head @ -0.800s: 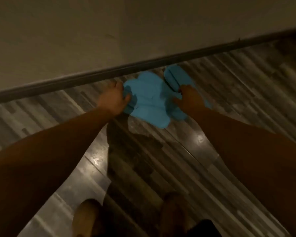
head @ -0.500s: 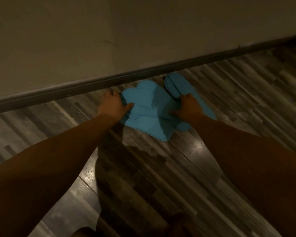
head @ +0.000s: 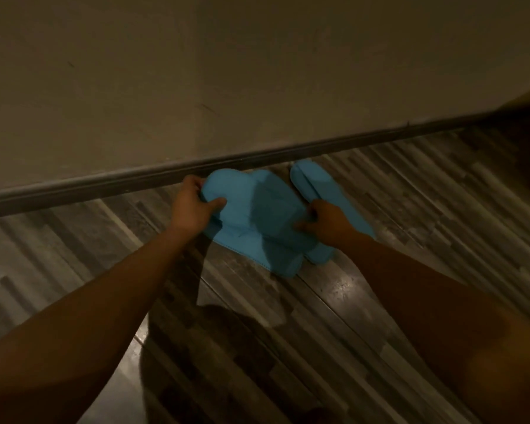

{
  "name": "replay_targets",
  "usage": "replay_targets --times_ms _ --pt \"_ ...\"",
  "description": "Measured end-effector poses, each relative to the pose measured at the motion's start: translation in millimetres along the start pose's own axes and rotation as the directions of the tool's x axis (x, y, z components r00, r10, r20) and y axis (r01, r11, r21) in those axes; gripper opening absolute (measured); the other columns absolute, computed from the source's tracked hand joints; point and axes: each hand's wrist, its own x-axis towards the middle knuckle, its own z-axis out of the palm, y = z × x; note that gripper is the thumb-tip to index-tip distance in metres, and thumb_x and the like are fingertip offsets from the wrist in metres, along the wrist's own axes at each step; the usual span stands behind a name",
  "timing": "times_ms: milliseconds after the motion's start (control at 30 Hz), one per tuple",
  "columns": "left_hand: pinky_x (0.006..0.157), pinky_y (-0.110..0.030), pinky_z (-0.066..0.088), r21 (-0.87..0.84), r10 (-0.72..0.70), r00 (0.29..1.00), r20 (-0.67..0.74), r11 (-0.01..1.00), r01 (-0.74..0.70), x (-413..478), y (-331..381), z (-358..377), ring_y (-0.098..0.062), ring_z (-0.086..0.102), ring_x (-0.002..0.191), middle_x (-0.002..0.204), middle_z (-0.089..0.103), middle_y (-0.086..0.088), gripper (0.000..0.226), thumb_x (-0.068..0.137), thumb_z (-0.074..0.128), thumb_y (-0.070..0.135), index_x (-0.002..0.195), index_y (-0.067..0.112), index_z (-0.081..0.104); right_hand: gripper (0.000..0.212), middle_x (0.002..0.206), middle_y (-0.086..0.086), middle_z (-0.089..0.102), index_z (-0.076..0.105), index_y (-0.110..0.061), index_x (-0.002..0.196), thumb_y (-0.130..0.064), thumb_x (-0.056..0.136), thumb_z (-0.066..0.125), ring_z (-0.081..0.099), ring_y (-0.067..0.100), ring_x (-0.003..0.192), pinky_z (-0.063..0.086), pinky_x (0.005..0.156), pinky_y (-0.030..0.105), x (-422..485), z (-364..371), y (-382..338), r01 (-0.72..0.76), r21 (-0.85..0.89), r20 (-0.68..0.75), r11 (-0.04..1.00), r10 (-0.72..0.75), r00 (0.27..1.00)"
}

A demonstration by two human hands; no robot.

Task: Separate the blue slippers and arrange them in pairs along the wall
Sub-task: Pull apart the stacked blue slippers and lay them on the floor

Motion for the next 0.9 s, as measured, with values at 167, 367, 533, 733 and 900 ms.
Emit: replay_targets --times_ms 167,367,533,733,900 --pt "0.087 -0.050 0.059 -0.341 -0.122 0.991 -0.048 0.935 0.099 -3 -7 -55 -0.035 0.069 0.100 0.113 0.068 -0.020 0.039 0.078 0.083 0.013 0.107 0.005 0.059 0.041 0.081 0.009 0.058 0.054 -0.011 0.083 -0.042 0.077 0.081 0.055 0.021 0.075 0.045 0.070 0.039 -18 19 -41 0.053 0.072 0.059 0.996 -0.057 0.997" --pt "0.082 -0.044 0.058 -0.436 -0.244 0.957 -0.157 0.887 0.155 -8 -33 -119 -0.031 0.068 0.085 0.085 0.069 -0.013 0.020 0.077 0.080 0.001 0.076 0.010 0.063 0.041 0.067 -0.013 0.047 0.044 -0.025 0.065 -0.026 0.081 0.081 0.045 -0.002 0.063 0.038 0.061 0.020 -46 92 -105 0.118 0.220 0.274 0.968 -0.177 0.945" --pt "0.083 -0.046 0.059 -0.295 -0.281 0.933 -0.226 0.932 0.209 -6 -67 -156 -0.032 0.069 0.088 0.085 0.070 -0.010 0.017 0.079 0.082 0.007 0.079 0.013 0.066 0.040 0.064 -0.008 0.054 0.046 -0.024 0.061 -0.035 0.079 0.080 0.052 0.005 0.061 0.044 0.059 0.024 -55 154 -140 0.107 0.225 0.340 0.969 -0.180 0.923" --pt "0.088 -0.051 0.058 0.010 -0.216 0.939 -0.268 0.974 0.227 0 -91 -175 -0.031 0.069 0.096 0.106 0.073 -0.013 0.035 0.080 0.083 0.024 0.107 0.007 0.069 0.029 0.089 0.005 0.070 0.060 -0.018 0.074 -0.040 0.079 0.078 0.069 0.022 0.084 0.060 0.076 0.039 -64 194 -173 0.050 0.186 0.334 0.981 -0.111 0.936" --pt "0.087 -0.047 0.057 0.170 -0.131 0.948 -0.289 0.968 0.186 1 -95 -171 -0.031 0.067 0.097 0.107 0.072 -0.013 0.045 0.079 0.083 0.031 0.112 0.005 0.067 0.032 0.102 0.007 0.071 0.067 -0.009 0.090 -0.036 0.079 0.080 0.067 0.023 0.090 0.056 0.075 0.033 -67 215 -183 0.024 0.230 0.304 0.973 -0.095 0.948"
